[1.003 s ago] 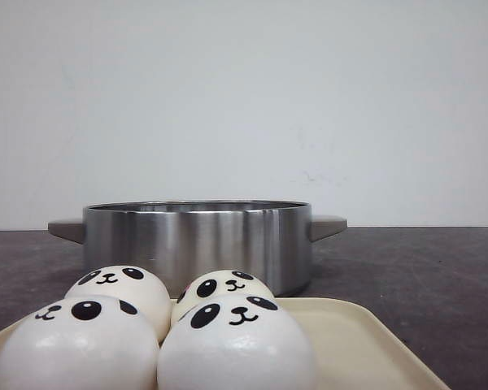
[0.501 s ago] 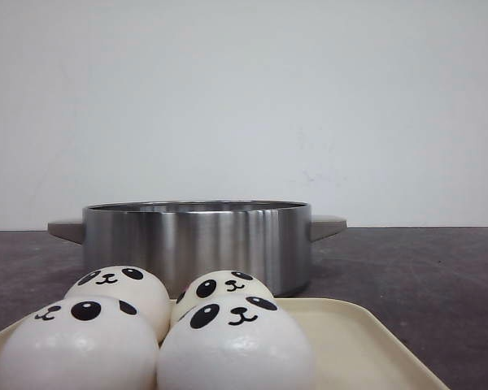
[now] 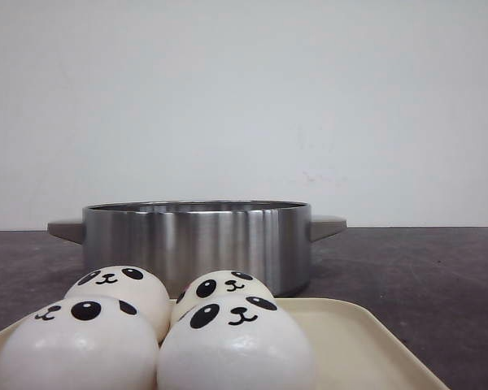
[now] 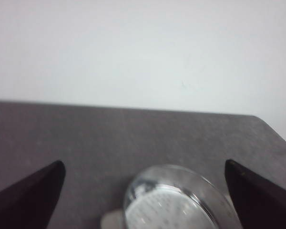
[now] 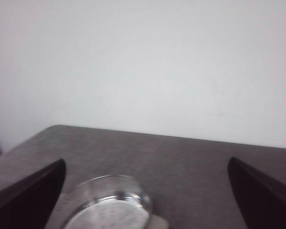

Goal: Steam buns

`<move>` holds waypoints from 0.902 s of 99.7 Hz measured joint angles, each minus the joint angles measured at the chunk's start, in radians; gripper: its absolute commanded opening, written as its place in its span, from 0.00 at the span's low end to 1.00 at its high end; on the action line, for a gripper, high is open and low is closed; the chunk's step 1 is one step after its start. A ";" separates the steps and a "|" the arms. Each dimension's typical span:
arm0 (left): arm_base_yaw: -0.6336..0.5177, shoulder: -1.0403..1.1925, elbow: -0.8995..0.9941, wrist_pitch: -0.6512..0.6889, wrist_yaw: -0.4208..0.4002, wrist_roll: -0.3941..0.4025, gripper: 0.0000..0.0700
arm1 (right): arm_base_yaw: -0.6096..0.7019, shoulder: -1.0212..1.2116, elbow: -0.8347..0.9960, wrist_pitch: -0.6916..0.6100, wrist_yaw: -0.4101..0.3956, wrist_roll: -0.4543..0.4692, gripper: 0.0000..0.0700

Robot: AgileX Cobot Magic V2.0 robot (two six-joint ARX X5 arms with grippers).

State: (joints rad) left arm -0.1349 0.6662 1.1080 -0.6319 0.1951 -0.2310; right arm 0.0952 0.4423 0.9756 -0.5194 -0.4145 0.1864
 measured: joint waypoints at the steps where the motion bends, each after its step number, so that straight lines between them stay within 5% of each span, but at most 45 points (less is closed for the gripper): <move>1: -0.003 0.000 0.000 -0.005 0.000 -0.003 1.00 | 0.000 0.002 0.000 0.000 -0.004 0.002 1.00; 29: -0.135 0.002 0.000 -0.101 0.003 -0.025 1.00 | 0.085 0.214 0.002 -0.054 -0.052 0.072 1.00; 60: -0.198 0.003 -0.004 -0.143 0.001 -0.014 1.00 | 0.557 0.523 0.002 -0.095 0.221 0.134 1.00; 90: -0.219 0.003 -0.004 -0.156 -0.014 0.006 1.00 | 0.775 0.866 0.002 -0.113 0.207 0.304 1.00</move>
State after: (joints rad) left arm -0.3534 0.6689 1.1038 -0.7883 0.1814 -0.2249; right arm 0.8703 1.3087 0.9771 -0.6319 -0.2077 0.4900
